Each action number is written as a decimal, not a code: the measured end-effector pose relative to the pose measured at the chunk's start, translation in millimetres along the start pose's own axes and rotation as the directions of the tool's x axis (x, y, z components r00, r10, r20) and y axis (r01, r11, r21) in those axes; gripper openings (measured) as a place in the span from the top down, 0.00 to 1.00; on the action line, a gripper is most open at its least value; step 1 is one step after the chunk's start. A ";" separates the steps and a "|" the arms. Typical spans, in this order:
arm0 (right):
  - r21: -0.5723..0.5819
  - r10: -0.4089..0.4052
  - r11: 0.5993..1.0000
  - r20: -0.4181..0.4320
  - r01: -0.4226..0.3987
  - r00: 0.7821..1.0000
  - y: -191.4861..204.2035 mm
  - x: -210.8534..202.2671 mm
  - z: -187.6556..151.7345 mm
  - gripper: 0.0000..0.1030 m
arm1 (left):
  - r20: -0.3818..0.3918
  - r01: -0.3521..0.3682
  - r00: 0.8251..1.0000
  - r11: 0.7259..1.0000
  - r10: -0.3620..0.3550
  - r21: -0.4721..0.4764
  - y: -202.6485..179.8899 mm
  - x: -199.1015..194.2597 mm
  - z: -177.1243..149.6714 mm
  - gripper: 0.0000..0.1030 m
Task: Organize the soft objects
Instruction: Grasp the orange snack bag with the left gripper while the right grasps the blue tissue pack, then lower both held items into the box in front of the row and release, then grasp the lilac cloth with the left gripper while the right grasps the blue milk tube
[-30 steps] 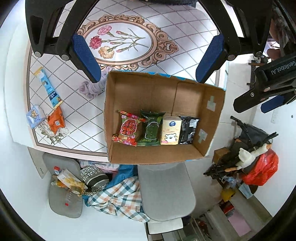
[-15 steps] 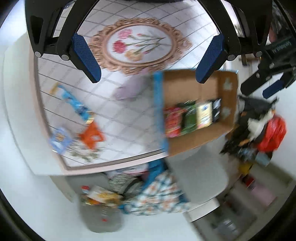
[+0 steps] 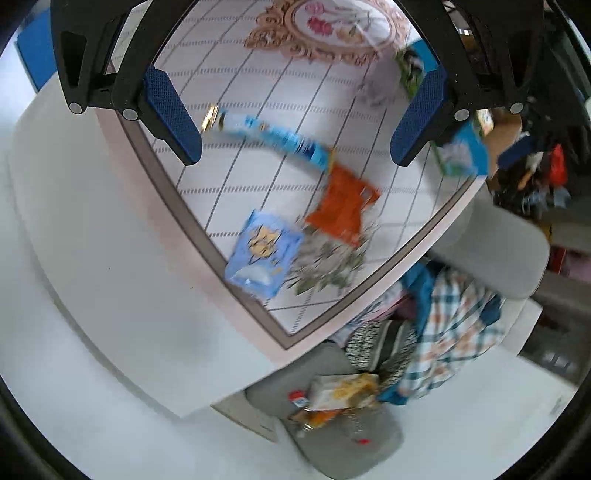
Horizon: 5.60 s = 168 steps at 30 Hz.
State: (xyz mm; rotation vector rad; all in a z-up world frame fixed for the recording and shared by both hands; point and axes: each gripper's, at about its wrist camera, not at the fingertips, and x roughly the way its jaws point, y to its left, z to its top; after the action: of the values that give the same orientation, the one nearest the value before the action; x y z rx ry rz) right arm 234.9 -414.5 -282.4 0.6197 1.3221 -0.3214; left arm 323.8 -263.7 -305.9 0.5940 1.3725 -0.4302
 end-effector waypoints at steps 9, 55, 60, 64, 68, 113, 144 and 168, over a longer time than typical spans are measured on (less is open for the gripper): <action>0.148 0.040 0.989 -0.151 -0.018 0.988 -44.1 90.4 58.6 0.00 | -0.178 0.052 0.983 0.997 -0.041 0.056 -34.7 104.3 48.9 0.06; -0.434 0.129 0.879 -0.185 -0.199 0.974 217.9 2.2 -171.2 0.61 | 0.196 0.316 0.949 0.738 -0.248 -0.596 193.7 -73.5 -238.4 0.54; -0.503 0.114 0.835 -0.237 -0.223 0.965 285.7 22.6 -225.0 0.61 | 0.170 0.272 0.962 0.688 -0.214 -0.673 242.8 -64.6 -298.6 0.54; -0.555 0.093 0.799 -0.264 -0.230 0.960 331.8 41.6 -261.3 0.61 | 0.118 0.215 0.975 0.671 -0.187 -0.709 278.3 -52.9 -334.9 0.54; -0.582 0.063 0.779 -0.299 -0.234 0.952 373.7 68.4 -291.4 0.61 | 0.047 0.163 0.981 0.671 -0.188 -0.723 304.5 -29.8 -357.6 0.54; -0.660 -0.071 0.750 -0.137 -0.037 0.988 288.7 12.8 -259.5 0.00 | 0.096 -0.062 0.991 0.961 0.090 -0.268 171.0 -100.9 -267.5 0.01; -0.624 -0.389 0.767 -0.274 0.145 0.879 69.1 170.3 -84.7 0.06 | -0.470 0.043 0.873 0.938 0.132 0.343 -28.4 151.1 -112.9 0.05; -0.423 -0.304 0.898 -0.398 0.121 0.865 32.8 174.8 -82.5 0.75 | -0.411 0.194 0.859 0.936 -0.306 -0.292 1.9 155.7 -89.8 0.63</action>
State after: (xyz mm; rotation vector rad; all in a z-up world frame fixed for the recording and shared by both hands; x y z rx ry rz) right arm 228.1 -317.9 -452.9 0.2080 1.8614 -0.0866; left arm 279.8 -197.7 -467.2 0.3176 1.9345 -0.3358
